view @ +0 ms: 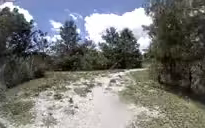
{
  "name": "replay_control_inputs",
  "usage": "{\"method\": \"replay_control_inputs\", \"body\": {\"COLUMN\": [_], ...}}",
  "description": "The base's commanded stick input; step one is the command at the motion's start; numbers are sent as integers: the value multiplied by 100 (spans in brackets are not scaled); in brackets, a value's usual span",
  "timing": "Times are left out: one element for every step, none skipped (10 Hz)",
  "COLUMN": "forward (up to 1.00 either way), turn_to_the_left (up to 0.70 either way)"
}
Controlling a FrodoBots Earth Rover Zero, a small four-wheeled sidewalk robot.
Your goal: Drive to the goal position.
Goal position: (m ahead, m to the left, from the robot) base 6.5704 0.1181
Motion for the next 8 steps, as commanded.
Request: {"method": "replay_control_inputs", "body": {"forward": [70,70,70,70,70,70,70,70], "turn_to_the_left": [0,0,0,0,0,0,0,0]}}
